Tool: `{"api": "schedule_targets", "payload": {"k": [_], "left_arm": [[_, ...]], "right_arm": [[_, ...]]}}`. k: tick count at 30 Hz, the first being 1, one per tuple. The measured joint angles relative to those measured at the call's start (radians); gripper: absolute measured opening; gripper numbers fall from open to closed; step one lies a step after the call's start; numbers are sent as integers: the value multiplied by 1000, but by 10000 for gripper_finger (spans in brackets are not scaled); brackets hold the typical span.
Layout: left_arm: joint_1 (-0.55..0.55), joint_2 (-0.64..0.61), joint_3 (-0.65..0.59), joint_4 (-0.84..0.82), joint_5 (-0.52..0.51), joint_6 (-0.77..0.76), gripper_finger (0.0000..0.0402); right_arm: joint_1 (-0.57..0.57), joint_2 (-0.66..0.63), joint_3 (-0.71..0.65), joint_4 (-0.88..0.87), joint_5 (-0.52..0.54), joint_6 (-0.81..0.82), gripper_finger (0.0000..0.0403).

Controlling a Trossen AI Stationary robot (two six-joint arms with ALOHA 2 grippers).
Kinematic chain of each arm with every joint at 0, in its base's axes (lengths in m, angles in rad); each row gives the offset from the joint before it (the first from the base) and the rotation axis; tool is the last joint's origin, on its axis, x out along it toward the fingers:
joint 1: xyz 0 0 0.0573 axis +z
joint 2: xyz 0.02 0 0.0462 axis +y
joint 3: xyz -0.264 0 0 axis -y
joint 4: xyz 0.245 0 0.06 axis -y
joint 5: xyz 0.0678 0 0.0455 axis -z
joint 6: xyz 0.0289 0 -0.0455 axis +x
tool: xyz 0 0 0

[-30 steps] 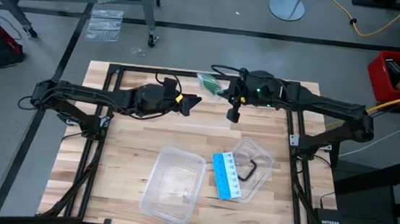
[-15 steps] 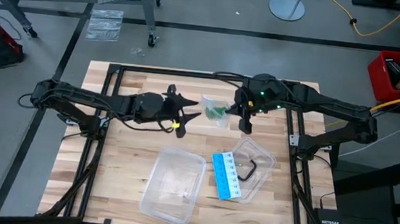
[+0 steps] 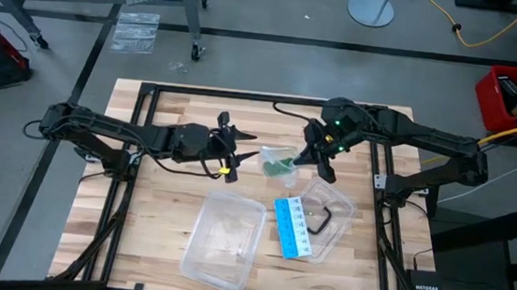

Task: Roll bandage
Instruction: Close the transparent zip bag

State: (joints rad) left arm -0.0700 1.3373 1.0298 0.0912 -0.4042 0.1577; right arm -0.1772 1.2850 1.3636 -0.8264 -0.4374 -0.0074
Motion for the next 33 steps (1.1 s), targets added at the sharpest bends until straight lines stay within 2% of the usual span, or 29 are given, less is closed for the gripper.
{"api": "schedule_targets", "payload": {"k": [8,13,23,27,33], "left_arm": [[-2,6,0,6,5,-13,182],[-1,30,0,17,61,-38,182],[-2,80,0,134,64,-1,176],[-2,80,0,133,65,-2,132],[-6,80,0,129,64,-4,24]], "right_arm": [[0,5,0,11,-30,0,1],[1,16,0,27,-53,0,1],[1,23,0,51,-79,0,1],[1,23,0,46,-72,-1,1],[1,23,0,44,-70,-1,1]]}}
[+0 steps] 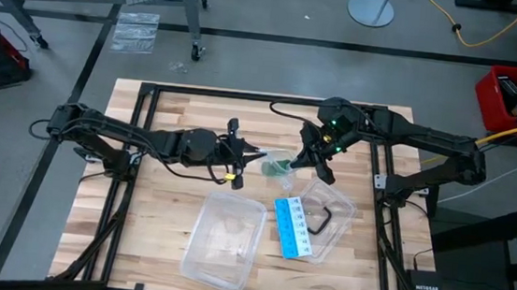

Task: Roll bandage
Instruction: Close the transparent zip bag

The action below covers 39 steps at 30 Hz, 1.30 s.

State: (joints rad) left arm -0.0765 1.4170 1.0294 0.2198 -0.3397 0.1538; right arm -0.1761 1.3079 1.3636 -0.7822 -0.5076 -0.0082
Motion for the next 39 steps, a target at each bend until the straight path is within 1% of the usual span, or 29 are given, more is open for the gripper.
{"api": "schedule_targets", "payload": {"k": [2,11,17,20,27,31,35,39], "left_arm": [[0,0,0,-1,0,-10,8],[0,0,0,-2,0,-52,1],[-1,0,0,-3,-1,-143,0],[-8,0,0,-10,-2,-150,0],[-29,0,0,-49,-7,-154,0],[-40,-1,0,-85,-25,-173,0],[-47,-1,0,-114,-49,-184,0],[-51,-1,0,-126,-77,-189,0]], "right_arm": [[0,0,0,-1,0,0,1],[0,0,0,0,1,1,2],[0,0,0,37,1,2,33],[0,0,0,43,3,3,53],[0,0,0,74,83,2,98],[-1,0,0,104,126,-32,117],[-1,0,0,116,164,-99,129],[-1,0,0,117,201,-136,131]]}}
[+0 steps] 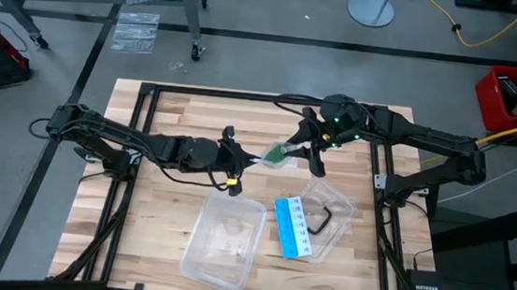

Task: Roll bandage
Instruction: Close the transparent zip bag

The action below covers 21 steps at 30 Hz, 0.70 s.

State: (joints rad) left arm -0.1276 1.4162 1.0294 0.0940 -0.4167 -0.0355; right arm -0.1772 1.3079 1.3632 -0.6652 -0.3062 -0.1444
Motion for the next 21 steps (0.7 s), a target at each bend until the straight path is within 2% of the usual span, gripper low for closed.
{"api": "schedule_targets", "payload": {"k": [7,15,21], "left_arm": [[0,0,0,-13,-28,-69,0],[4,0,0,-107,-48,-243,0],[4,0,0,-110,-54,-254,0]], "right_arm": [[0,-1,0,0,27,-3,131],[0,-2,0,19,61,-46,131],[0,-2,0,19,112,-47,131]]}}
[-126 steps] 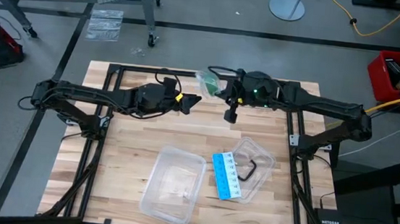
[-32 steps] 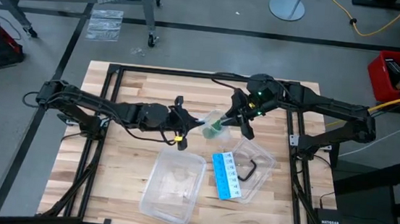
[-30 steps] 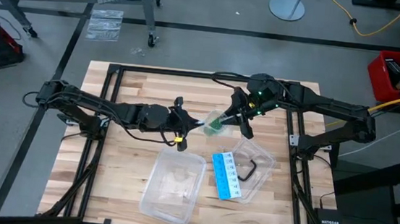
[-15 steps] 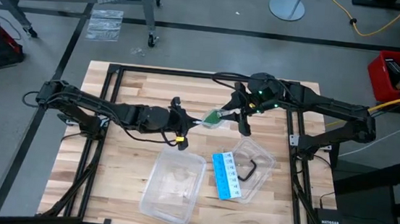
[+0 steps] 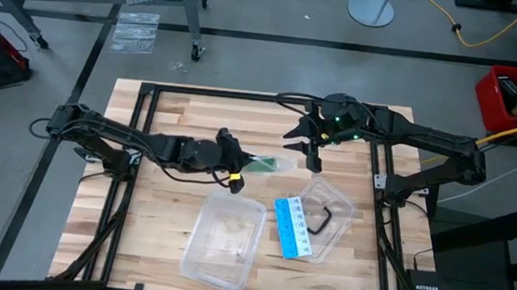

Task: Roll bandage
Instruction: Close the transparent zip bag

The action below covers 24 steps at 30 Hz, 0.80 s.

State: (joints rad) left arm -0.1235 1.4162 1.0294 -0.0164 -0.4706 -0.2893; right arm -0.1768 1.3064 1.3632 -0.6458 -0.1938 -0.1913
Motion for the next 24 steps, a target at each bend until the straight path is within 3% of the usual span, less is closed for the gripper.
{"api": "schedule_targets", "payload": {"k": [10,24], "left_arm": [[0,0,0,1,0,0,0],[0,0,0,-18,1,2,0]], "right_arm": [[1,14,0,-10,-13,50,131],[1,151,0,-1,-44,3,131]]}}
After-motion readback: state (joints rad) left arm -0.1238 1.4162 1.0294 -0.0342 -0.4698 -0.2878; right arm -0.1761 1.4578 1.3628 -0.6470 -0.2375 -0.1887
